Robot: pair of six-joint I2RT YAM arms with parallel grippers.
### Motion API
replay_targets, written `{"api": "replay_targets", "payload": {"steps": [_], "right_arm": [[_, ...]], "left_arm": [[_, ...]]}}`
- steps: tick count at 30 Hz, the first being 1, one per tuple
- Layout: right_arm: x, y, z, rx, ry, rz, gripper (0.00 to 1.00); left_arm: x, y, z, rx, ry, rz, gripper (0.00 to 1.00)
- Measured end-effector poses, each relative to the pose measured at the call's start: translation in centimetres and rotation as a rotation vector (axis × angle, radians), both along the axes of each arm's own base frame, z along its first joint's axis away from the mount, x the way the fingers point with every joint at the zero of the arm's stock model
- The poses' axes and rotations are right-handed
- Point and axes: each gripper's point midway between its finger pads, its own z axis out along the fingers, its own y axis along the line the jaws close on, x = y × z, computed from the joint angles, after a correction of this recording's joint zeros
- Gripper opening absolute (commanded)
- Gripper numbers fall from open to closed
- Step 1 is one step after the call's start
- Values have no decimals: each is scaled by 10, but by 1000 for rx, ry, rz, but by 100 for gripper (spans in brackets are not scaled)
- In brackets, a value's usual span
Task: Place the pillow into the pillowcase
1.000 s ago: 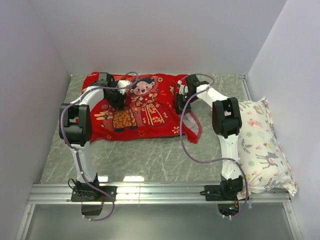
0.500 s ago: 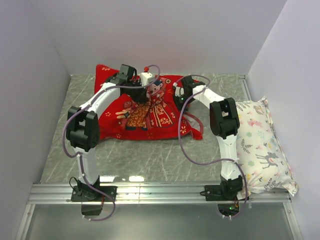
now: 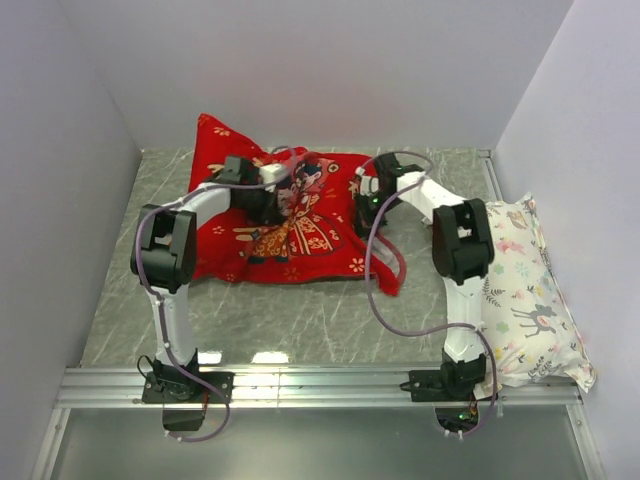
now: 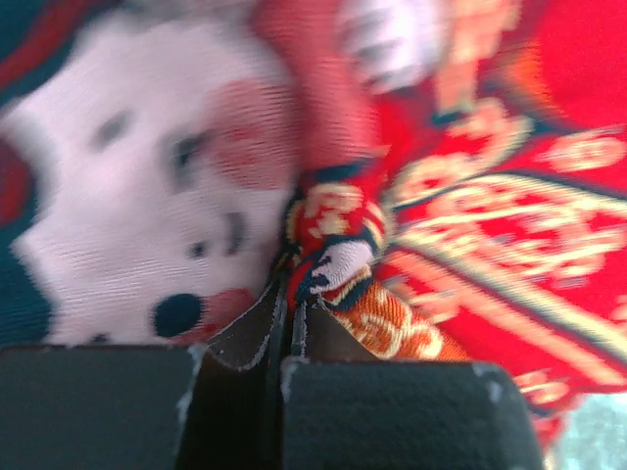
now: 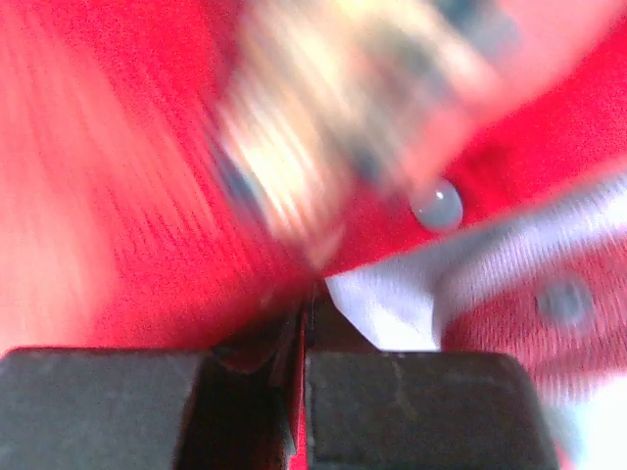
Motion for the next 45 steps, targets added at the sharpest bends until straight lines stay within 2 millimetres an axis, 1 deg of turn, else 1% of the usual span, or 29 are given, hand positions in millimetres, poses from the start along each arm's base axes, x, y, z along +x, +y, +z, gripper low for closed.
{"api": "replay_targets", "payload": {"steps": [1, 2, 3, 5, 7, 9, 12, 13, 15, 18, 19, 21, 22, 24, 25, 27, 28, 30, 31, 33, 34, 36, 37, 38, 39, 41, 42, 44, 45], "right_arm": [[0, -8, 3, -4, -1, -13, 0], [0, -18, 9, -10, -9, -27, 0], [0, -29, 16, -18, -14, -42, 0], [5, -53, 30, -32, -43, -79, 0], [12, -75, 42, -59, -82, -118, 0], [19, -98, 54, -89, -125, -162, 0], [22, -127, 61, -177, -174, -199, 0], [21, -133, 60, -200, -177, -205, 0], [17, -146, 52, -259, -168, -216, 0], [3, -162, 31, -349, -121, -218, 0], [-3, -167, 23, -377, -103, -218, 0], [-12, -173, 9, -425, -73, -210, 0], [-13, -176, 5, -444, -64, -207, 0], [-11, -186, -8, -508, -55, -210, 0], [-9, -191, -11, -532, -58, -215, 0], [-6, -200, -15, -582, -70, -221, 0], [-4, -204, -14, -608, -81, -223, 0], [2, -213, -11, -649, -107, -226, 0], [5, -216, -10, -664, -120, -224, 0], [8, -220, -9, -682, -136, -220, 0], [9, -220, -8, -686, -141, -216, 2], [12, -219, -4, -678, -149, -207, 13], [14, -218, 0, -673, -154, -202, 21], [17, -217, 5, -671, -163, -196, 47], [20, -216, 10, -672, -175, -193, 57], [30, -217, 23, -673, -209, -183, 71], [34, -216, 30, -667, -226, -182, 72], [40, -211, 44, -639, -256, -178, 72], [44, -207, 52, -617, -275, -181, 73]], "left_arm": [[2, 16, -11, 4, 22, 33, 0], [5, 28, -17, -1, 34, 58, 0], [8, 39, -20, -10, 40, 81, 0], [13, 54, -20, -17, 34, 111, 0], [17, 60, -19, -19, 23, 124, 0], [18, 61, -20, -15, 20, 127, 0], [19, 62, -22, -6, 23, 131, 0], [19, 63, -23, -5, 25, 132, 1], [19, 63, -22, -3, 25, 127, 1], [15, 61, -13, -12, 12, 104, 9], [12, 60, -5, -14, -3, 92, 14], [5, 60, 7, 2, -38, 73, 22], [-1, 59, 16, 16, -61, 59, 35], [-10, 55, 30, 34, -98, 35, 43], [-12, 53, 35, 39, -110, 26, 49], [-15, 54, 39, 40, -111, 23, 55], [-15, 58, 38, 39, -103, 32, 60], [-14, 79, 35, 36, -74, 83, 63], [-13, 93, 33, 37, -58, 119, 66], [-9, 122, 31, 43, -40, 189, 67], [-7, 138, 30, 46, -33, 226, 68], [-7, 159, 28, 65, -22, 276, 69], [-7, 165, 27, 75, -18, 288, 69], [-8, 169, 25, 90, -16, 297, 69], [-9, 175, 23, 110, -13, 303, 69], [-13, 182, 21, 130, -5, 298, 71], [-15, 185, 21, 127, 1, 297, 87], [-19, 191, 26, 114, 7, 289, 90], [-21, 193, 31, 106, 10, 293, 99]]}}
